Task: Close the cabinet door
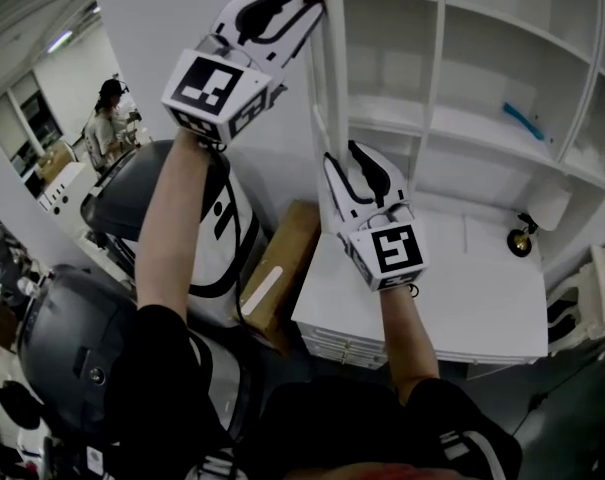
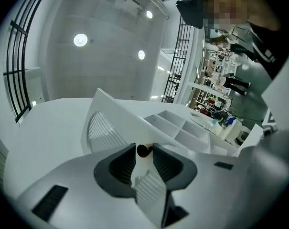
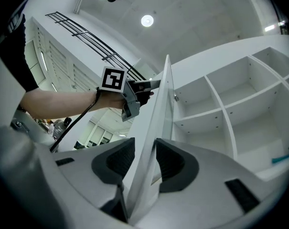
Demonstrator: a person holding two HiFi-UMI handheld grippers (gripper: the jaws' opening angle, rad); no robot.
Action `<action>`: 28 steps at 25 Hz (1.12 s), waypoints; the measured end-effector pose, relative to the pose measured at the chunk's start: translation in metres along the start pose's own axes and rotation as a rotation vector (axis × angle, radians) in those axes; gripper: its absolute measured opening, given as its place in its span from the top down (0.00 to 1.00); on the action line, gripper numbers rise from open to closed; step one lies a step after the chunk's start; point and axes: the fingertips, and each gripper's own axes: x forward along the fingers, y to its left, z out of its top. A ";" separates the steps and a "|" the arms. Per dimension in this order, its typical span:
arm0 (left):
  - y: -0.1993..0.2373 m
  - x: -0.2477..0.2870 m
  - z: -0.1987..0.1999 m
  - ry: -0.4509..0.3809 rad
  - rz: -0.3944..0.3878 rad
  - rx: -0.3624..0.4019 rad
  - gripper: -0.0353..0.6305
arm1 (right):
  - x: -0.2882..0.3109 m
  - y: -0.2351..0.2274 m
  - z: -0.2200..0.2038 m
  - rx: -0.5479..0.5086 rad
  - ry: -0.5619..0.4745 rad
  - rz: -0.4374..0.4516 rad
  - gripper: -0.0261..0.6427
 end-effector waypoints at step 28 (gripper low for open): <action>-0.007 0.002 0.009 -0.020 -0.085 0.029 0.80 | -0.006 -0.011 0.001 0.050 0.016 -0.113 0.83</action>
